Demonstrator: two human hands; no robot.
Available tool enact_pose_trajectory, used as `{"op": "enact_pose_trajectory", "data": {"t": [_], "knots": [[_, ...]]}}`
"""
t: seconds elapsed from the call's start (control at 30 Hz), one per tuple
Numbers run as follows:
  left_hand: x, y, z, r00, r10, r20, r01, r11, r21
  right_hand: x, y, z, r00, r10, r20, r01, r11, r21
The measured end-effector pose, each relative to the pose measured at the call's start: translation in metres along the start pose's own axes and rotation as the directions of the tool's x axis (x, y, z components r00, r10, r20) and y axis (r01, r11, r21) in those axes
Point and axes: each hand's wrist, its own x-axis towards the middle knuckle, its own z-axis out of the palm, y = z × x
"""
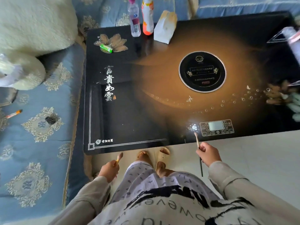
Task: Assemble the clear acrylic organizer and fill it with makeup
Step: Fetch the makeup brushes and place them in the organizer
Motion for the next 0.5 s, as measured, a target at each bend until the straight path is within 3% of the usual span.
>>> {"op": "enact_pose_trajectory", "data": {"t": [0.13, 0.27, 0.5], "knots": [[0.009, 0.019, -0.01, 0.995, 0.092, 0.046, -0.096, 0.989, 0.113, -0.015, 0.019, 0.0, 0.995, 0.078, -0.055, -0.073, 0.992, 0.099], [0.018, 0.044, -0.024, 0.98, 0.155, 0.126, -0.188, 0.93, 0.317, -0.05, 0.049, 0.015, 0.964, 0.256, -0.074, -0.232, 0.942, 0.242], [0.036, 0.081, -0.035, 0.953, 0.223, 0.206, -0.299, 0.811, 0.503, -0.128, 0.093, 0.088, 0.837, 0.547, -0.017, -0.471, 0.735, 0.487]]}}
